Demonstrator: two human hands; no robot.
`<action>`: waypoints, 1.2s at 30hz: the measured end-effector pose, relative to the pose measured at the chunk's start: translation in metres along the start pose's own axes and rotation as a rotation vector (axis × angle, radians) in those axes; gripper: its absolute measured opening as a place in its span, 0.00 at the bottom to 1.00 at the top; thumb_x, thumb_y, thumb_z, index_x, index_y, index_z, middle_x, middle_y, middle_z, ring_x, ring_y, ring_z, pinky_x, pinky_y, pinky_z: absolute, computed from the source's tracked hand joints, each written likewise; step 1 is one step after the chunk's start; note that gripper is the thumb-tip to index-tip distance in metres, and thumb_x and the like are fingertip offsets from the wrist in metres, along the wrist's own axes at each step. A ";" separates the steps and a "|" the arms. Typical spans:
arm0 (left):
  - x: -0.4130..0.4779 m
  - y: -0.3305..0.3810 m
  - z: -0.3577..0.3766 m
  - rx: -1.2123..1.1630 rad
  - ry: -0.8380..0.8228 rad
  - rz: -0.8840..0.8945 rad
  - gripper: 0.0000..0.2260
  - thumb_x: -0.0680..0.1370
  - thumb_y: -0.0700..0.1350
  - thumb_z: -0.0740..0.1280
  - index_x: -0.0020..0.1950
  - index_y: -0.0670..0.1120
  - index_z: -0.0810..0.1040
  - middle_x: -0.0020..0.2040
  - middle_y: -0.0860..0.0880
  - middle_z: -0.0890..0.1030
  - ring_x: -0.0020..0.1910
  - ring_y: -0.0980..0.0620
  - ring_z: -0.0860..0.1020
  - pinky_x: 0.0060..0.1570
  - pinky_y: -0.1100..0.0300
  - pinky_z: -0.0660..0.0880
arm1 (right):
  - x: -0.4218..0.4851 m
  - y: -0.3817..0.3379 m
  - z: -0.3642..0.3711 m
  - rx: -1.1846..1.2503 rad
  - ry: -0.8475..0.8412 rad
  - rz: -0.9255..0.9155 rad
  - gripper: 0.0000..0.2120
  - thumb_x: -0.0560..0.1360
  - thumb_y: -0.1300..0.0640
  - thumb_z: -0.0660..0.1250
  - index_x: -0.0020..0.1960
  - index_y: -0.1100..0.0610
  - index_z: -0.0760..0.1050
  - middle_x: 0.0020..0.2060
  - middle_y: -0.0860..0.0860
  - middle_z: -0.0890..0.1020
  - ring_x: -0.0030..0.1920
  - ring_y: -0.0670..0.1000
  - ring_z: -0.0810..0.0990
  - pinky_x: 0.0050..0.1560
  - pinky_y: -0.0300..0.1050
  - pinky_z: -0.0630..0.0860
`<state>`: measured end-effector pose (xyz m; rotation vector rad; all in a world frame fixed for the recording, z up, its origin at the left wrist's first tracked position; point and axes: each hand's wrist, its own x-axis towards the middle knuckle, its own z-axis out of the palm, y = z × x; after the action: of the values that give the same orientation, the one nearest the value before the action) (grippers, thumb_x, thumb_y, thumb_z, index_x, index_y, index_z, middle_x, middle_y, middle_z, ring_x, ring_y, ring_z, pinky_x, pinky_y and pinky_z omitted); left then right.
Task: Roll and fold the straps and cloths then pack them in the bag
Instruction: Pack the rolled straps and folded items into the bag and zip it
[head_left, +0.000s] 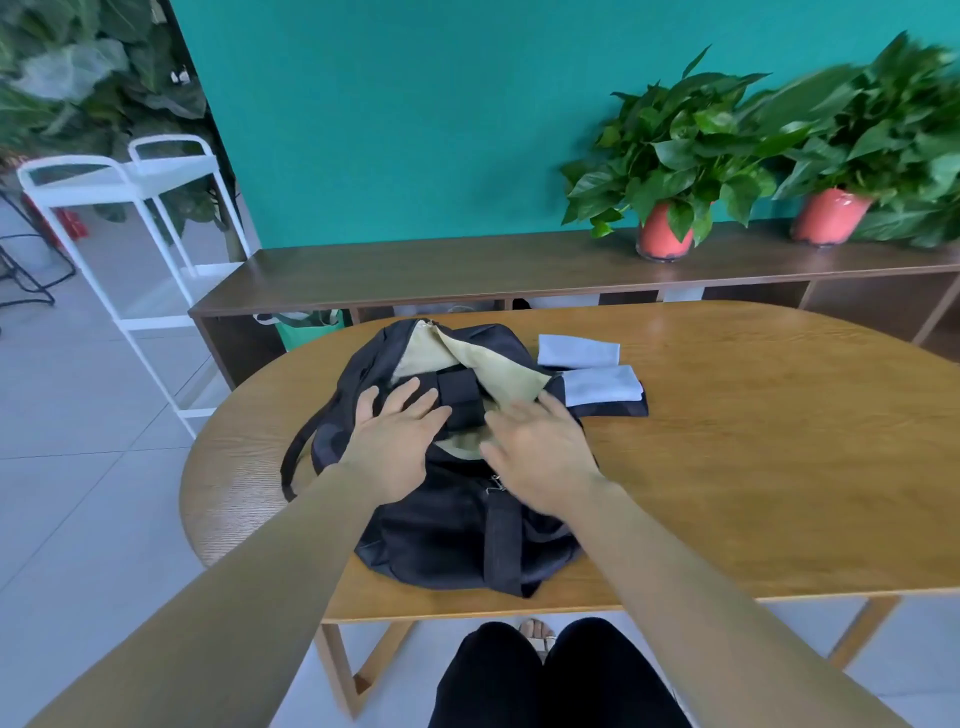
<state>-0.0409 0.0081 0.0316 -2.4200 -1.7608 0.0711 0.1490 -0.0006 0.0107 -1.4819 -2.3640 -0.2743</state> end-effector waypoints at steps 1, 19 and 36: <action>0.005 0.003 -0.002 -0.001 0.009 0.010 0.29 0.78 0.38 0.58 0.77 0.53 0.55 0.79 0.52 0.51 0.77 0.50 0.43 0.72 0.41 0.40 | 0.003 0.011 -0.004 0.011 0.045 0.033 0.22 0.76 0.48 0.46 0.46 0.56 0.76 0.43 0.52 0.81 0.50 0.55 0.77 0.65 0.52 0.64; 0.119 0.067 -0.018 -0.040 0.108 0.170 0.31 0.76 0.33 0.56 0.76 0.53 0.55 0.79 0.53 0.51 0.77 0.52 0.44 0.73 0.43 0.40 | 0.028 0.163 0.018 -0.019 -0.083 0.388 0.12 0.74 0.64 0.57 0.34 0.53 0.64 0.33 0.47 0.70 0.41 0.53 0.70 0.63 0.44 0.64; 0.235 0.110 0.011 0.005 -0.107 0.162 0.23 0.78 0.35 0.57 0.72 0.49 0.63 0.77 0.49 0.57 0.75 0.50 0.55 0.72 0.42 0.41 | 0.074 0.224 0.068 0.033 -0.084 0.592 0.10 0.77 0.49 0.59 0.49 0.55 0.74 0.38 0.50 0.75 0.52 0.54 0.72 0.50 0.46 0.65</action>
<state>0.1341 0.1996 0.0159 -2.5953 -1.5991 0.2269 0.3082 0.1823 -0.0270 -2.1148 -1.8566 -0.0235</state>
